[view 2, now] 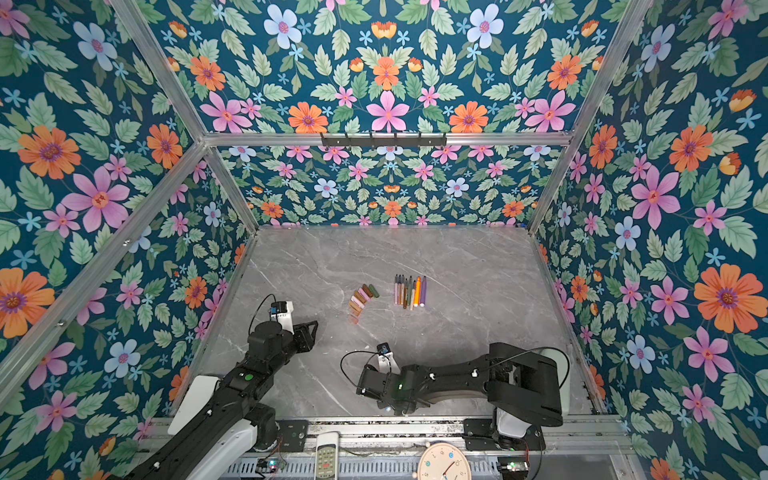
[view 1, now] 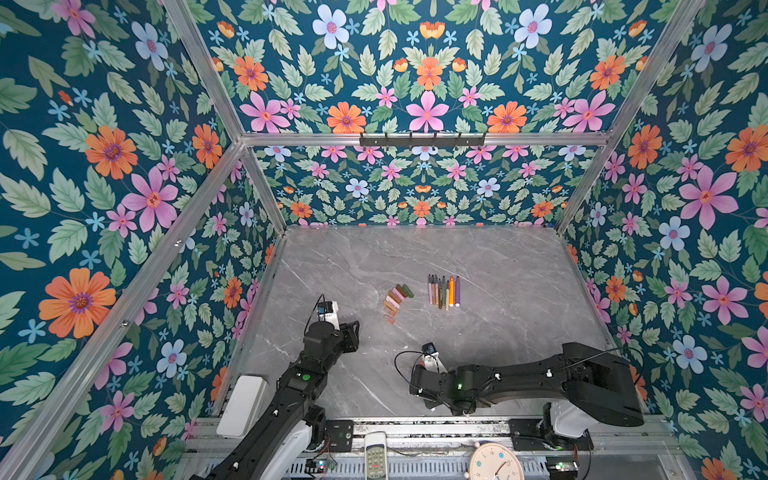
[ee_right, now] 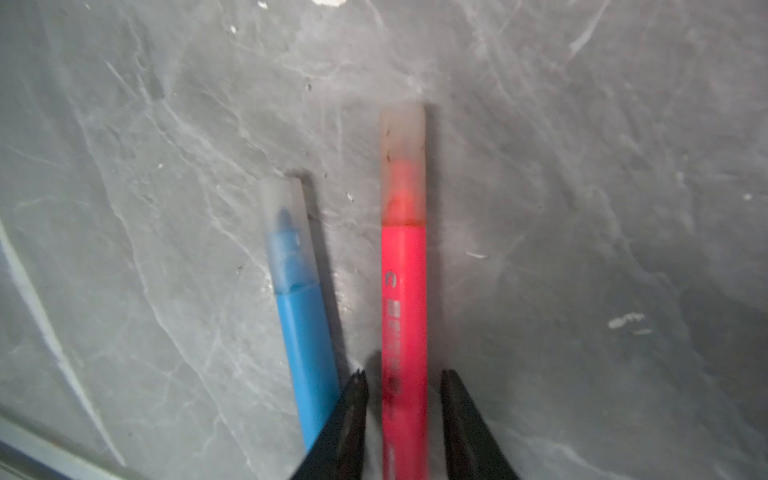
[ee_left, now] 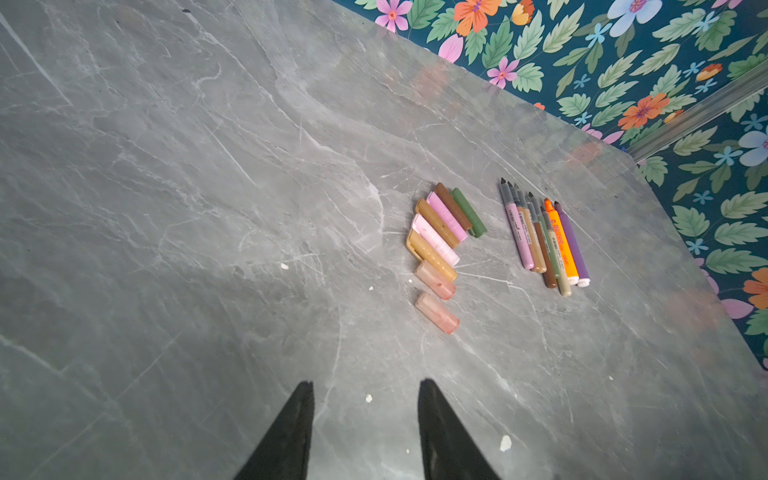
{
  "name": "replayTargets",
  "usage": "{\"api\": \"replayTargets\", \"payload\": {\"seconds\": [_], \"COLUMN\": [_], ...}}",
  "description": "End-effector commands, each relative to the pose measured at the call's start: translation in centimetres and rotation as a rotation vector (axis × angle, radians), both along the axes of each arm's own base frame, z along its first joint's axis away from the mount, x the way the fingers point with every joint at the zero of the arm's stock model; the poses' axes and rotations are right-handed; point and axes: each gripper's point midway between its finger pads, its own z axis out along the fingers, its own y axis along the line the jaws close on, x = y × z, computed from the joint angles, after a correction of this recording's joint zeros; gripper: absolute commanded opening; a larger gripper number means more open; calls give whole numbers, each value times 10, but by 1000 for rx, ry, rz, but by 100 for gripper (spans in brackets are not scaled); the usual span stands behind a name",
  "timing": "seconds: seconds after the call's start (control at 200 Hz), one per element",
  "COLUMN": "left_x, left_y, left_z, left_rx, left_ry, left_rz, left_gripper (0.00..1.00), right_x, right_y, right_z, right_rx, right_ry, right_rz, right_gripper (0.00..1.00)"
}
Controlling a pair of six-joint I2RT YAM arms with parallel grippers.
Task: Open the pen caps
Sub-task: 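Close the right gripper on the red marker's body, then lift the red marker toward the left gripper while the left reaches to meet it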
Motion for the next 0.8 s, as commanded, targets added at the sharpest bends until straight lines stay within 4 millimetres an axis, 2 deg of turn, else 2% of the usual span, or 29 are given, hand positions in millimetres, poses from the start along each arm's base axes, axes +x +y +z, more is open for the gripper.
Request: {"api": "replayTargets", "payload": {"seconds": [0.0, 0.12, 0.29, 0.39, 0.49, 0.58, 0.67, 0.795], "left_x": [4, 4, 5, 7, 7, 8, 12, 10], "left_y": [-1, -1, -1, -4, -17, -40, -56, -93], "left_z": [6, 7, 6, 7, 22, 51, 72, 88], "left_rx": [-6, -7, -4, -20, -113, -313, -415, -495], "left_ry": [-23, -23, -21, -12, 16, 0, 9, 61], "left_rz": [1, 3, 3, -5, -32, -87, -114, -205], "left_gripper": [44, 44, 44, 44, 44, 45, 45, 45], "right_x": [-10, -9, -5, -2, 1, 4, 7, 9], "right_y": [-13, -21, -35, -40, -41, -36, -29, -24], "right_z": [-14, -15, -12, -3, 11, 27, 49, 80], "right_rx": [-44, -77, -119, -102, -33, 94, 252, 441], "right_ry": [66, 57, 31, 15, 12, 27, 37, 43], "right_rz": [-26, -50, -84, -89, -76, -49, -19, 19], "right_gripper": [32, 31, 9, 1, 0, 0, 0, 0]}}
